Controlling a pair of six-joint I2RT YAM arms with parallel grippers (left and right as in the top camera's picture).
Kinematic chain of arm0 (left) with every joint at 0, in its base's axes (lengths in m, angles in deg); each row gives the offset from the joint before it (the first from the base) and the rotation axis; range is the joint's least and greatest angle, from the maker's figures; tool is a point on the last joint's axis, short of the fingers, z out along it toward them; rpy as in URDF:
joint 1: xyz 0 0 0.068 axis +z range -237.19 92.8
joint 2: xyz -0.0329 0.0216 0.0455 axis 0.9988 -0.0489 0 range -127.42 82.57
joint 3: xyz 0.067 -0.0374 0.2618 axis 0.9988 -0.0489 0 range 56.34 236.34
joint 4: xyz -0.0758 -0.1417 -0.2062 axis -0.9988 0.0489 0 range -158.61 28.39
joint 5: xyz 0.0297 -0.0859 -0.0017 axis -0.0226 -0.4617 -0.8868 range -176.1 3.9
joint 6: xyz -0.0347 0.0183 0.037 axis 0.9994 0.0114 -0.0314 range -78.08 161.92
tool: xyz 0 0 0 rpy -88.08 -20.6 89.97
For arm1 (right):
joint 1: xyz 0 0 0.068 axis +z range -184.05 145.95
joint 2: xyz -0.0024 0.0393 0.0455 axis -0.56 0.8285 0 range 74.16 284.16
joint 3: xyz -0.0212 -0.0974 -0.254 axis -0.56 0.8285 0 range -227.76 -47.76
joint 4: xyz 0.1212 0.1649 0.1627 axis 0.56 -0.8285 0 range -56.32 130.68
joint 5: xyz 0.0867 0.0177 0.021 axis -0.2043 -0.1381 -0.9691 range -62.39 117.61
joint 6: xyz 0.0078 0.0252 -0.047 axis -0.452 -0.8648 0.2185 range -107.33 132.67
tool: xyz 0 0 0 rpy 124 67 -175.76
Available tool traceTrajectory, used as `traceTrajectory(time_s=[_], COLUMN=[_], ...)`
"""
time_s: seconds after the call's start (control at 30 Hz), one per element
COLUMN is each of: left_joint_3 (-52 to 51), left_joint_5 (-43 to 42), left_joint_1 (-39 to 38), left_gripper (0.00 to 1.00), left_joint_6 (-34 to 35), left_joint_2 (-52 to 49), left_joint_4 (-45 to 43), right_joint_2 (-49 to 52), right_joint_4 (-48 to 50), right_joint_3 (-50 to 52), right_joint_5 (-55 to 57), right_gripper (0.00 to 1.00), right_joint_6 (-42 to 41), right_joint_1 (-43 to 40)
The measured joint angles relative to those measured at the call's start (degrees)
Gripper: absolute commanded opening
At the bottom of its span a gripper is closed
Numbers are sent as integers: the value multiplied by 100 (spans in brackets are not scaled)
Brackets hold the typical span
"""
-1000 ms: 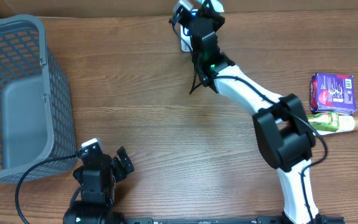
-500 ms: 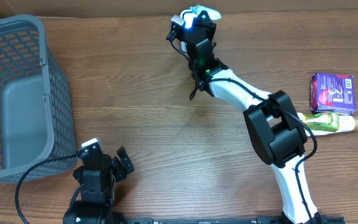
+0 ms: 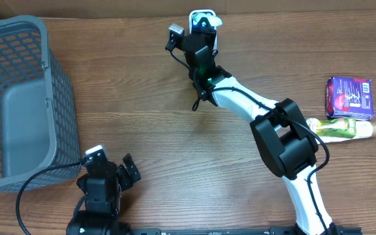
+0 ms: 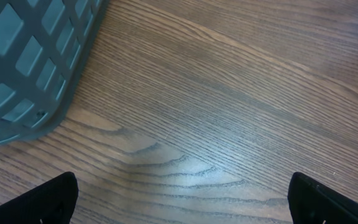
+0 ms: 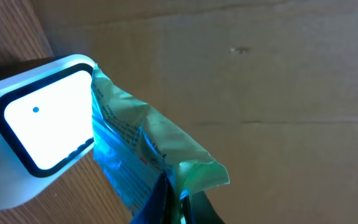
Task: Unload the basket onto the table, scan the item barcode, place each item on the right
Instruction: 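Hold the wipes pack barcode before the scanner window, then carry the wipes pack right and drop it on the purple pack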
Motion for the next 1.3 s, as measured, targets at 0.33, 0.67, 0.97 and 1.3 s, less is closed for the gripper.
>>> traceTrajectory(time_s=[0.33, 0.67, 0.97, 1.3], left_joint_3=[0, 0, 0, 0], left_joint_5=[2, 2, 0, 0], left_joint_1=[0, 0, 0, 0], left_gripper=[99, 100, 99, 100], left_joint_6=[0, 0, 0, -2], left_joint_2=[0, 0, 0, 0], left_joint_4=[0, 0, 0, 0], right_joint_2=[-2391, -4986, -5187, -4699], right_joint_4=[-3327, -5897, -7844, -7108], right_joint_3=[33, -24, 61, 1790], right_joint_5=[-125, -2264, -3851, -4238], right_gripper=[4, 4, 4, 4], right_joint_6=[-1495, -5106, -9033, -10979], right_joint_1=[-4, -1005, -3650, -5534])
